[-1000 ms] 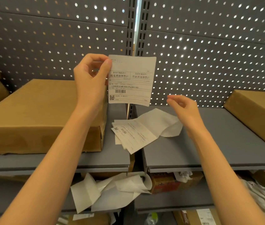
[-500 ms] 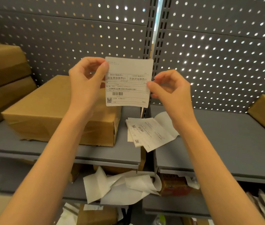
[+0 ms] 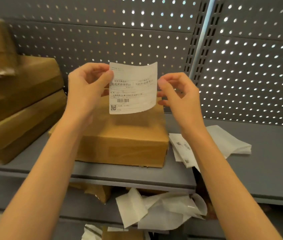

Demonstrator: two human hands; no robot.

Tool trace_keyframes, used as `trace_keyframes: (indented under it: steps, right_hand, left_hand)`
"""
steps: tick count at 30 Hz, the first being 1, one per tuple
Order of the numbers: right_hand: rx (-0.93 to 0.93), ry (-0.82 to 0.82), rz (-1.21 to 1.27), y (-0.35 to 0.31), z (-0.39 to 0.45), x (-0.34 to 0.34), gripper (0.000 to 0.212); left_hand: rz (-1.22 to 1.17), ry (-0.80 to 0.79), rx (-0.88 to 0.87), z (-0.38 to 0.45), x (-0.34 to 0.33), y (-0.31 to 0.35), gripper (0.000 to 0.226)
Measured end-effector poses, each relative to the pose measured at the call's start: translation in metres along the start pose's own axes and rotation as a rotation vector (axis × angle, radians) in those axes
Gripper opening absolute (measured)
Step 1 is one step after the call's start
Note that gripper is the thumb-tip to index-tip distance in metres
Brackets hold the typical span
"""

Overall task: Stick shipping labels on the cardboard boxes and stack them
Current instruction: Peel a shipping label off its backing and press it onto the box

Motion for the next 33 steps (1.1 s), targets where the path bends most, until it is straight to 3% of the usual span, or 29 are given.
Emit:
trace_keyframes:
  steps: [4,9,14,33]
  right_hand:
    - [-0.044,0.073,0.032,0.002,0.004,-0.027,0.012]
    - [-0.017,0.102,-0.181,0.008,0.006,-0.05,0.008]
    - [-0.079,0.177,-0.204,0.012,0.01,-0.058,0.009]
    - [-0.275,0.056,-0.281,0.041,0.014,-0.057,0.017]
  left_hand:
    - [0.008,-0.08,0.027,0.027,0.016,-0.007,0.017]
    - [0.027,-0.19,0.06,0.048,0.029,-0.017,0.016]
    - [-0.008,-0.278,0.126,0.062,0.039,-0.025,0.012]
    - [0.007,-0.232,0.305,0.071,0.034,-0.05,0.014]
Point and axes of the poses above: each hand's wrist, its own z-axis towards the middle knuckle, its own x-axis out of the back of the hand, y = z × x, the point moved 3 cm from there along z, towards the middle knuckle, and after that the axes turned 14 degrees about x, right-handed, at the moved point
